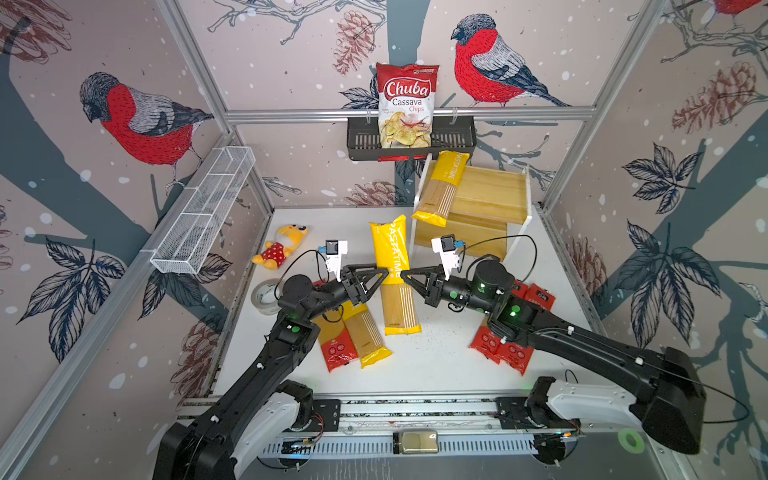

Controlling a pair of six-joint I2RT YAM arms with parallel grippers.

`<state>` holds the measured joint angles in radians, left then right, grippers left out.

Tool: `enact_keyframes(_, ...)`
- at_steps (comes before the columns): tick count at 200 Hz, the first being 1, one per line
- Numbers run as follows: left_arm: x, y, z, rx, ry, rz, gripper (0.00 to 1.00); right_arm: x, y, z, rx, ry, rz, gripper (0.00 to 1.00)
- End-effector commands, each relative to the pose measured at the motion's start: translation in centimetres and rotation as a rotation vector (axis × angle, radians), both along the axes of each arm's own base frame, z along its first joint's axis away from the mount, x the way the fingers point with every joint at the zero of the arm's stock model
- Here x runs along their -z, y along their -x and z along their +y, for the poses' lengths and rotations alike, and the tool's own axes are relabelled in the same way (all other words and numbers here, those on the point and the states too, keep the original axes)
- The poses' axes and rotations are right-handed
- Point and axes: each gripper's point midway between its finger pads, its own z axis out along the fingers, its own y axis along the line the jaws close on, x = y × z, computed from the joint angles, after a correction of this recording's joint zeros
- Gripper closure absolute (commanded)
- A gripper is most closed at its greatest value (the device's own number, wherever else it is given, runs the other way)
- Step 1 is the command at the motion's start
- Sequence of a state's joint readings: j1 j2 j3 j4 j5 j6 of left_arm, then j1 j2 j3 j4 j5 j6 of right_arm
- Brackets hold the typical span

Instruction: Place and organize the pasta boxes and bags onto the shelf

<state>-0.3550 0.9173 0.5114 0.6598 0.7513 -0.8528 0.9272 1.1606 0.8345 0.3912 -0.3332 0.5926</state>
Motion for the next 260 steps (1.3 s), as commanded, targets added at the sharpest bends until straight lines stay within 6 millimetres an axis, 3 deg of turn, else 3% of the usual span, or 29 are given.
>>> enact_keyframes(1,-2.8,1.1,-0.6,0.08,0.06,-0.105,0.27,-4.5,1.4,-0.3,-0.057,-0.113,-0.125,1.0)
enact_keyframes(42,-4.0,1.9,-2.3,0.164,0.09,-0.145,0.36,-4.2,1.4,-0.4,-0.076,-0.108,-0.125,1.0)
enact_keyframes(120,-4.9,2.3,-3.3,0.188,0.108,-0.165,0.78,-3.4,1.3,-1.5,-0.07,-0.141,-0.085,1.0)
enact_keyframes(170,-6.5,2.2,-4.3,0.206,0.123,-0.186,0.92,-1.7,0.5,-1.9,-0.015,-0.125,-0.038,0.91)
enact_keyframes(209,-8.1,1.3,-4.5,0.191,0.131,-0.199,1.0,-0.4,0.1,-3.2,0.019,-0.128,-0.017,0.64)
enact_keyframes(260,-11.1,-0.7,-5.5,0.189,0.129,-0.224,1.0,1.2,0.7,-4.4,-0.001,-0.105,-0.018,0.31)
